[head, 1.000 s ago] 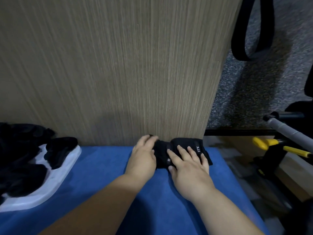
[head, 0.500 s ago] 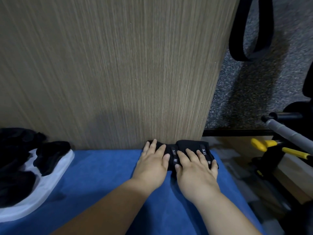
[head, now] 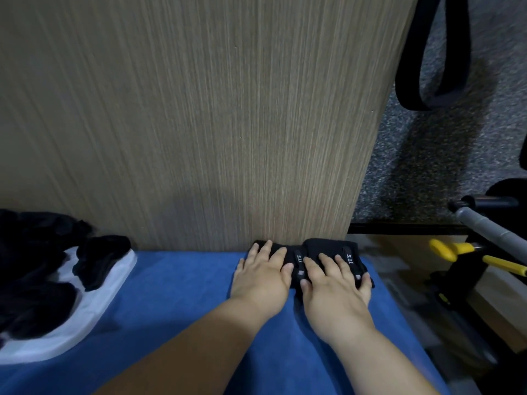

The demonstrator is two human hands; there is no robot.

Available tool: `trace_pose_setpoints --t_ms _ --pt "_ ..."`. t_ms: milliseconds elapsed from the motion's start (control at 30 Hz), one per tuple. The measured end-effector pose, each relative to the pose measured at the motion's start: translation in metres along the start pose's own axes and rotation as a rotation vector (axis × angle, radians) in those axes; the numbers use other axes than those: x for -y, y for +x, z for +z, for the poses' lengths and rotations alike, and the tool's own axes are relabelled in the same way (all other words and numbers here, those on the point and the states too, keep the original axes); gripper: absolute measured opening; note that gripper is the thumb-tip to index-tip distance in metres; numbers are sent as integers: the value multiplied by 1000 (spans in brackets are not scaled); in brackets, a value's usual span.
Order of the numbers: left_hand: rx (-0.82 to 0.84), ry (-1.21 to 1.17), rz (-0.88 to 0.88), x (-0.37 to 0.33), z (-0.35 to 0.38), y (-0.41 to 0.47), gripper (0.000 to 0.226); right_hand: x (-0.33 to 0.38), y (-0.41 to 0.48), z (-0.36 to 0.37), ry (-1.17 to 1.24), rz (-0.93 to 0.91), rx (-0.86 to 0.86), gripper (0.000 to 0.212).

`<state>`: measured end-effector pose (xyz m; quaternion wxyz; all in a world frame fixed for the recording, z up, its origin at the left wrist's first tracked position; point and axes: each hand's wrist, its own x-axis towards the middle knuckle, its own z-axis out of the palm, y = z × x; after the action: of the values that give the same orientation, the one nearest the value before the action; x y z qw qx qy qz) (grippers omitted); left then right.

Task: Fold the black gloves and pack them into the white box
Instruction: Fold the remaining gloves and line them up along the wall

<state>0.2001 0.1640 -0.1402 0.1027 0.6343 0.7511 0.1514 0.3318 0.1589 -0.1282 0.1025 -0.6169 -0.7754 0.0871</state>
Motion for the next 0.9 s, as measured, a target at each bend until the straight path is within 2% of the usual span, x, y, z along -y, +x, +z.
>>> trace_pose_setpoints --t_ms 167,333,433,533,567,667,700,900 --pt "-42 -188 -2 5 -17 -19 54 6 -8 -8 24 -92 -162 46" --pt "-127 -153 9 40 -41 -71 55 23 -27 -7 84 -329 -278 41" --pt "-245 -27 -35 82 -53 -109 51 41 -40 -7 91 -438 -159 37" --pt "-393 -43 -136 122 -64 -148 58 64 -53 -7 143 -546 3 36" --pt "-451 -72 -172 134 -68 -160 54 75 -60 -6 173 -582 47 36" --pt "-595 -113 -258 158 -81 -188 17 112 -78 -1 248 -692 125 34" --pt "-628 -132 -276 165 -87 -195 12 125 -82 3 266 -716 143 34" --pt "-668 -154 -376 207 -105 -215 17 193 -89 29 438 -615 214 32"
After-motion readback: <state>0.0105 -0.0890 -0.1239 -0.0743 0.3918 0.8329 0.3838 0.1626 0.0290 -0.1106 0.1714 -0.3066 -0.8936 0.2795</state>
